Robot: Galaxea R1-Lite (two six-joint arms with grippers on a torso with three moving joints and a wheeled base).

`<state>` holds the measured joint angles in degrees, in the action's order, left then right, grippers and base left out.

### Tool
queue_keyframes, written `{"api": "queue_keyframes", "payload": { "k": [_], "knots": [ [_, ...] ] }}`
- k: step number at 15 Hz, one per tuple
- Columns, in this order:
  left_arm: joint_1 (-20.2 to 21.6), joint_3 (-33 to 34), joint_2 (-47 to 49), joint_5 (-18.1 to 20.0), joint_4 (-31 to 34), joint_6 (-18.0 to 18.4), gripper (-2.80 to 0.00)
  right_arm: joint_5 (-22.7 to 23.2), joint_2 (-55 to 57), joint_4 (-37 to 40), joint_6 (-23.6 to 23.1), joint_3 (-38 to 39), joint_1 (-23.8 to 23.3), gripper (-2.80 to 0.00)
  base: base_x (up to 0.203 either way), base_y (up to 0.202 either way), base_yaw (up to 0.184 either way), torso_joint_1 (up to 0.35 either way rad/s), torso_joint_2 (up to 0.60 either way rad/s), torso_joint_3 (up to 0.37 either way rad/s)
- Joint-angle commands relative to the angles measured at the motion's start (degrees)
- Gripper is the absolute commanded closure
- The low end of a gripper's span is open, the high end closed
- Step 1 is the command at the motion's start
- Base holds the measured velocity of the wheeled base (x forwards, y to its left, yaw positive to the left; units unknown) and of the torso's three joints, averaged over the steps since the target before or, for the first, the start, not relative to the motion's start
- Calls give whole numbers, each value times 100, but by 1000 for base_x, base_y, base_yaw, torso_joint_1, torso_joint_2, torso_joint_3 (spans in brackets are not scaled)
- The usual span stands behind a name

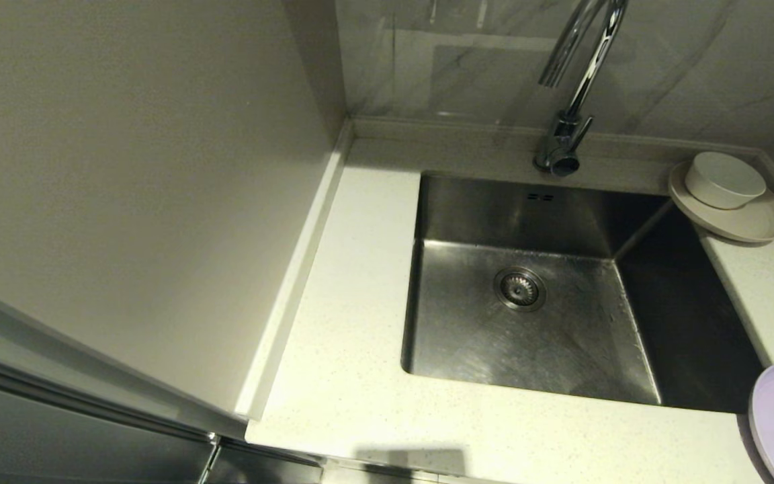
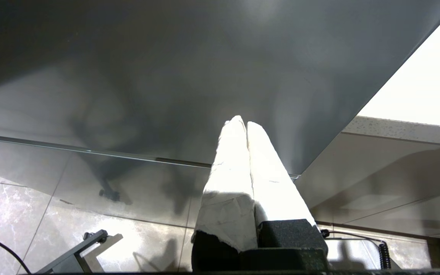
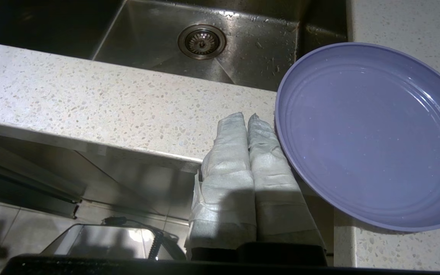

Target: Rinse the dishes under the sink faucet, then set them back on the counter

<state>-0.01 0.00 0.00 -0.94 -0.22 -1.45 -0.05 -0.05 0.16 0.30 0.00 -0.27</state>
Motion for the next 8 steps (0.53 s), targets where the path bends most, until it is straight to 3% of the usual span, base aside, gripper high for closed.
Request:
{"api": "queue_keyframes", "payload": {
  "k": [1, 8],
  "knots": [
    [1, 0, -18, -3, -4, -4, 0, 5, 5, 2, 4, 0, 0, 0, 0, 0, 0, 0, 0, 0],
    [1, 0, -26, -3, -4, -4, 0, 5, 5, 2, 5, 0, 0, 0, 0, 0, 0, 0, 0, 0]
  ]
}}
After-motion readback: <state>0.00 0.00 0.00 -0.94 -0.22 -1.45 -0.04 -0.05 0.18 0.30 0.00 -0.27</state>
